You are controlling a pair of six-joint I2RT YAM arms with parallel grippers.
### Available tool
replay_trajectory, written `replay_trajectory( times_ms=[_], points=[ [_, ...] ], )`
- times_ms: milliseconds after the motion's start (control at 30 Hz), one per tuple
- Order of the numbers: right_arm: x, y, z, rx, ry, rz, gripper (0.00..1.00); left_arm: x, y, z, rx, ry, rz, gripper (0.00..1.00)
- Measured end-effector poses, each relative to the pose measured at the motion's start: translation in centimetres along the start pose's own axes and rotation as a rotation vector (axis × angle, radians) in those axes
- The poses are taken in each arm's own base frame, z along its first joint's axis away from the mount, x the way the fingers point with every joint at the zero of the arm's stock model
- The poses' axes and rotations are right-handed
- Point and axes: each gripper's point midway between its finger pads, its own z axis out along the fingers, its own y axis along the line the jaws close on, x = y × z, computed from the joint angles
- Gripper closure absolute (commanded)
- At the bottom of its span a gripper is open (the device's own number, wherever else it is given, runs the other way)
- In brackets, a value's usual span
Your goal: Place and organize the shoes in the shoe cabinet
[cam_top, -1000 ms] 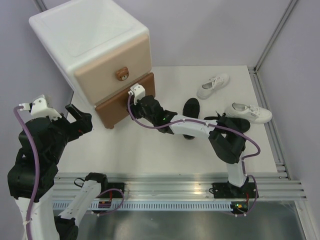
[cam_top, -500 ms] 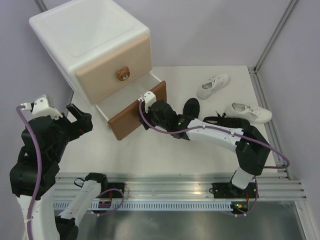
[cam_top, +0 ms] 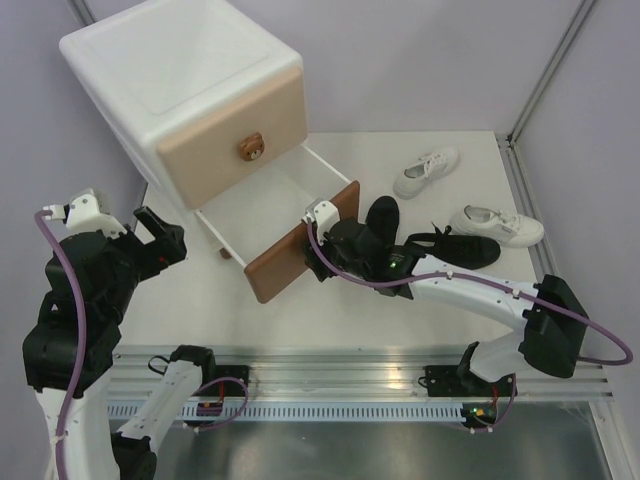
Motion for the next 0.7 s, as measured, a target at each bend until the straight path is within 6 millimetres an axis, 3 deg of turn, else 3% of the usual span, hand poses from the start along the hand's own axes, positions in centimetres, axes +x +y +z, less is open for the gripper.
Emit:
replay_trajectory(
  times_ms=[200, 600, 700],
  points=[
    [1.8, 0.3, -1.5, -0.006, 0.039, 0.006, 0.89, 0.0, 0.0, 0.0, 0.000, -0.002, 0.000, 0.00],
    [2.9, 0.7, -2.9, -0.006, 0.049, 0.038, 0.88, 0.1, 0.0, 0.2, -0.002, 0.002, 0.001, 0.00],
    [3.2, 0.8, -3.0, -0.004, 0.055, 0.044, 0.77, 0.1, 0.0, 0.2, -0.002, 0.002, 0.001, 0.00]
  ],
)
